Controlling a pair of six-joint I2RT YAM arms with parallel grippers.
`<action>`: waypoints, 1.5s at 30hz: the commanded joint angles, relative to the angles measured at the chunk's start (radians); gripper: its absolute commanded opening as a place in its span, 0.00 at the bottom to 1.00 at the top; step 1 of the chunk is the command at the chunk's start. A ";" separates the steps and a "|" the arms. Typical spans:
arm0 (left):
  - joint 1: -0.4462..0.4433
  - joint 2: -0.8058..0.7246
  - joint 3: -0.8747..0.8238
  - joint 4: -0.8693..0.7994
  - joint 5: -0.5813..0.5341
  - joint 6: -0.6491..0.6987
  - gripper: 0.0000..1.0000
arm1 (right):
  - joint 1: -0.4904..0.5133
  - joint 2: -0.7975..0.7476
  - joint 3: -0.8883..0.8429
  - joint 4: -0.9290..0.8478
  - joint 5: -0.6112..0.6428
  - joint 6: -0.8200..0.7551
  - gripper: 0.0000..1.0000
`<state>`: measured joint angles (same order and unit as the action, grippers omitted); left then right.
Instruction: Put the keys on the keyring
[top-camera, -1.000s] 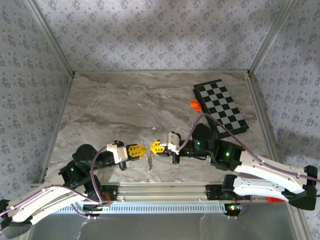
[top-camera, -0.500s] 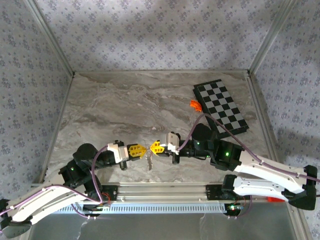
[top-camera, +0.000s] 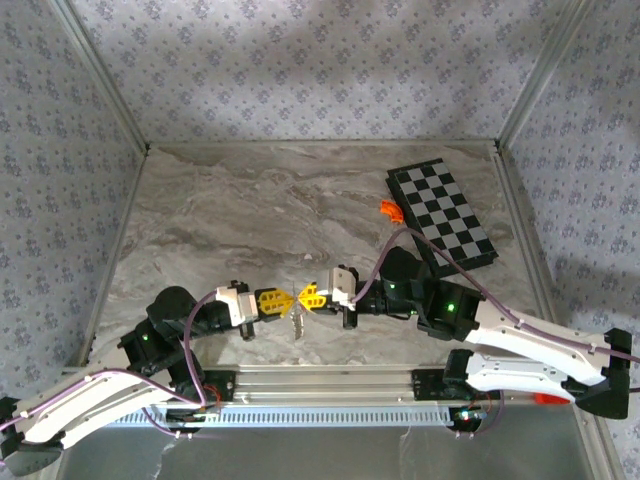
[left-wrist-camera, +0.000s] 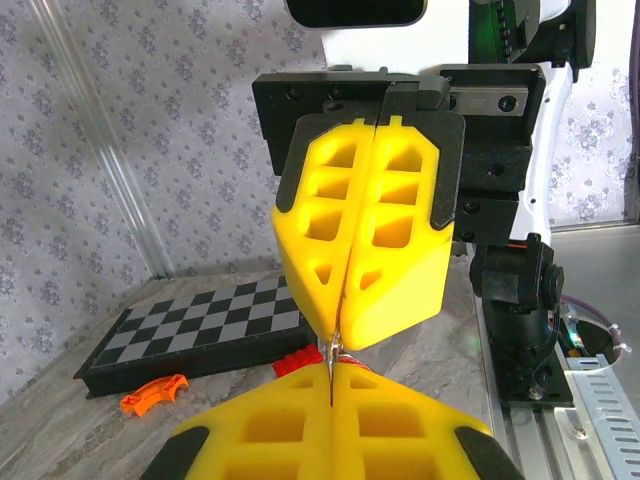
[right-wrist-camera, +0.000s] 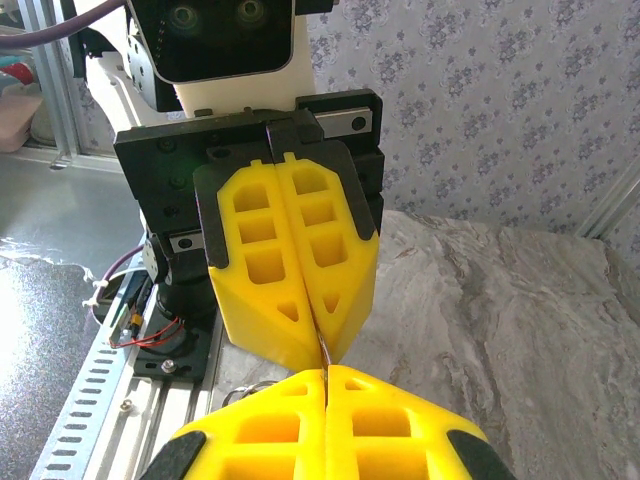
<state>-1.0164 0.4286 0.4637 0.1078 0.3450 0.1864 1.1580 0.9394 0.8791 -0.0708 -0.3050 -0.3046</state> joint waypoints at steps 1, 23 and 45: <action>-0.007 0.001 0.047 0.044 0.035 0.010 0.00 | -0.003 -0.016 -0.021 0.029 -0.027 -0.009 0.00; -0.007 0.035 0.065 0.042 0.020 -0.004 0.00 | 0.040 -0.019 0.020 -0.085 -0.070 -0.094 0.00; -0.006 0.045 0.071 0.081 -0.014 -0.015 0.00 | 0.063 -0.061 -0.028 -0.093 0.038 -0.137 0.00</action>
<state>-1.0233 0.4805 0.4950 0.1097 0.3717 0.1814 1.2091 0.8772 0.8646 -0.1493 -0.2562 -0.4320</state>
